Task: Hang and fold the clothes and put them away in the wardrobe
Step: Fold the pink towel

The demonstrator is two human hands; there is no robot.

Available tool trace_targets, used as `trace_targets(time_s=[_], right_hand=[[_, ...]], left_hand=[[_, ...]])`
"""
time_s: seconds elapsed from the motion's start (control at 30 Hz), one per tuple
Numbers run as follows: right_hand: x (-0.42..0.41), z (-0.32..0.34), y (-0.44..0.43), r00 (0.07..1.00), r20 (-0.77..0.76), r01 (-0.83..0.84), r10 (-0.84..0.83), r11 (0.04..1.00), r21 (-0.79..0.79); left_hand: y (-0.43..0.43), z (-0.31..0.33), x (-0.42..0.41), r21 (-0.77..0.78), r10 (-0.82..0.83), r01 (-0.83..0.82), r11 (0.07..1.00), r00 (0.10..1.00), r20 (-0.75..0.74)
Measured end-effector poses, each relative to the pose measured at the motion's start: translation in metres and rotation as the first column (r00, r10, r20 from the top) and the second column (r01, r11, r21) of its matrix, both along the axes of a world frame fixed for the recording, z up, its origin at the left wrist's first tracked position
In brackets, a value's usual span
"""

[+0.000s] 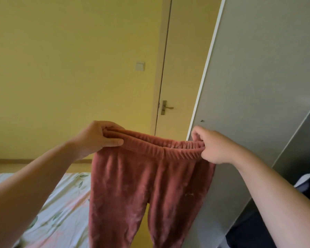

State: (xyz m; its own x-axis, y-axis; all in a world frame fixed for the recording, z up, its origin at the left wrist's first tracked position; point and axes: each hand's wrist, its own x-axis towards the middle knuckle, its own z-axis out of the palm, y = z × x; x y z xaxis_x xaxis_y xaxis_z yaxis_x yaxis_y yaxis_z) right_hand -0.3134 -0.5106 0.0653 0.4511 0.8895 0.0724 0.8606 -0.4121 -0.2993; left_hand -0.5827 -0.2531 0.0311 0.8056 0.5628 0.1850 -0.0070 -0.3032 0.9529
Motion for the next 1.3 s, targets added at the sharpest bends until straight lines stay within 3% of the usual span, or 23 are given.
trace_targets(time_s=[0.07, 0.17, 0.23, 0.33, 0.4, 0.47, 0.53, 0.63, 0.73, 0.87, 0.93, 1.03, 1.13, 1.2, 1.27, 1.3], right_hand=[[-0.005, 0.001, -0.001, 0.999, 0.02, -0.035, 0.035, 0.999, 0.012], [-0.011, 0.007, -0.001, 0.982, 0.161, -0.103, 0.101, 0.995, 0.002], [-0.017, 0.012, -0.004, 0.97, 0.197, -0.164, 0.146, 0.984, 0.076], [-0.035, 0.021, -0.005, 0.959, 0.07, -0.282, 0.275, 0.892, 0.353], [-0.053, 0.029, -0.001, 0.934, -0.029, -0.293, 0.355, 0.813, 0.504], [-0.07, 0.035, 0.005, 0.914, 0.009, -0.347, 0.406, 0.768, 0.539], [-0.083, 0.039, 0.01, 0.898, 0.091, -0.408, 0.431, 0.733, 0.545], [-0.093, 0.04, 0.014, 0.879, 0.112, -0.44, 0.463, 0.698, 0.565], [-0.093, 0.039, 0.016, 0.876, 0.063, -0.422, 0.478, 0.697, 0.58], [-0.091, 0.033, 0.019, 0.862, -0.014, -0.401, 0.507, 0.698, 0.594], [-0.088, 0.03, 0.019, 0.87, -0.009, -0.402, 0.493, 0.719, 0.567], [-0.081, 0.028, 0.015, 0.894, -0.02, -0.39, 0.448, 0.799, 0.457], [-0.069, 0.029, 0.007, 0.886, -0.169, -0.416, 0.433, 0.9, 0.127], [-0.065, 0.03, 0.003, 0.871, -0.291, -0.443, 0.397, 0.889, -0.114], [-0.065, 0.029, 0.006, 0.861, -0.354, -0.448, 0.364, 0.872, -0.195], [-0.065, 0.028, 0.012, 0.888, -0.307, -0.408, 0.343, 0.895, -0.181]], left_hand=[[-0.004, 0.008, -0.002, -0.073, -0.215, 0.21, 0.975, 0.974, -0.069], [-0.004, 0.024, -0.011, 0.064, -0.406, 0.443, 0.894, 0.864, -0.298], [-0.004, 0.035, -0.021, 0.037, -0.52, 0.561, 0.827, 0.788, -0.331], [-0.01, 0.046, -0.026, -0.007, -0.667, 0.672, 0.74, 0.733, -0.138], [-0.022, 0.05, -0.014, 0.021, -0.626, 0.626, 0.78, 0.78, 0.024], [-0.036, 0.052, 0.005, 0.014, -0.512, 0.518, 0.855, 0.842, 0.171], [-0.048, 0.05, 0.022, -0.044, -0.464, 0.49, 0.87, 0.847, 0.262], [-0.061, 0.045, 0.032, -0.116, -0.504, 0.554, 0.824, 0.812, 0.293], [-0.07, 0.04, 0.034, -0.163, -0.622, 0.686, 0.709, 0.718, 0.313], [-0.074, 0.037, 0.04, -0.237, -0.689, 0.752, 0.615, 0.659, 0.301], [-0.071, 0.036, 0.042, -0.237, -0.649, 0.712, 0.661, 0.701, 0.297], [-0.06, 0.032, 0.043, -0.248, -0.454, 0.532, 0.81, 0.836, 0.309], [-0.046, 0.033, 0.041, -0.258, -0.273, 0.358, 0.897, 0.909, 0.313], [-0.038, 0.036, 0.037, -0.206, -0.234, 0.301, 0.931, 0.926, 0.296], [-0.029, 0.036, 0.034, -0.169, -0.171, 0.222, 0.96, 0.946, 0.274], [-0.025, 0.036, 0.034, -0.145, -0.128, 0.17, 0.975, 0.956, 0.262]])
